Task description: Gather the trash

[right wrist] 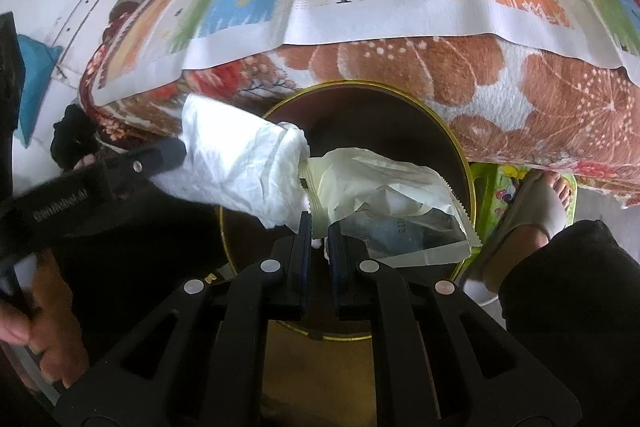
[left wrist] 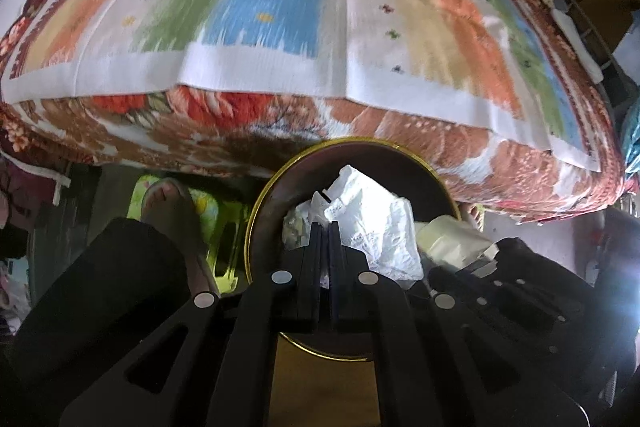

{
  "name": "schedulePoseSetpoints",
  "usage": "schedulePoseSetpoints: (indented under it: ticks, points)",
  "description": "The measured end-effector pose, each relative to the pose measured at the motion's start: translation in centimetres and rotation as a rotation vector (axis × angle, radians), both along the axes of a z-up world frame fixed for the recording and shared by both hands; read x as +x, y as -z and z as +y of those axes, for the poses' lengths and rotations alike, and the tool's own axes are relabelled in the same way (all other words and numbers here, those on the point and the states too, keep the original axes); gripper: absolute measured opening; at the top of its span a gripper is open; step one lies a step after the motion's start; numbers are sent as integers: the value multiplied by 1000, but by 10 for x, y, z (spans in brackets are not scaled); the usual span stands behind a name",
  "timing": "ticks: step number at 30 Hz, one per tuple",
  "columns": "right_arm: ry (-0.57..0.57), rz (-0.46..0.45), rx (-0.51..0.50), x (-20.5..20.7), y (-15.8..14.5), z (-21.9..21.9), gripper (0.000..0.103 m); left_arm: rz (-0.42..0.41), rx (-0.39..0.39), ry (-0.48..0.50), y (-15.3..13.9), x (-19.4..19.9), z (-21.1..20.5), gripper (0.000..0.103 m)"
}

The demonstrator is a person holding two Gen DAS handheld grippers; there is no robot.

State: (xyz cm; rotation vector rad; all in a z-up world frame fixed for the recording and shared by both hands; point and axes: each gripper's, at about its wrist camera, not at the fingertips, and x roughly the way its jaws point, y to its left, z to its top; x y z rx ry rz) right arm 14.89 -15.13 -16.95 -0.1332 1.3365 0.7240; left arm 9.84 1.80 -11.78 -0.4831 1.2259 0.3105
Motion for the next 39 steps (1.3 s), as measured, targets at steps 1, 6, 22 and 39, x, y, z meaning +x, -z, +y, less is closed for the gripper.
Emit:
schedulePoseSetpoints:
  ticks: [1, 6, 22, 39]
  points:
    - [5, 4, -3, 2, 2, 0, 7, 11, 3, -1, 4, 2, 0, 2]
    - [56, 32, -26, 15, 16, -3, 8, 48, 11, -18, 16, 9, 4, 2]
    - [75, 26, -34, 16, 16, -6, 38, -10, -112, -108, 11, 2, 21, 22]
    - [-41, -265, 32, -43, -72, -28, 55, -264, -5, 57, -70, -45, -3, 46]
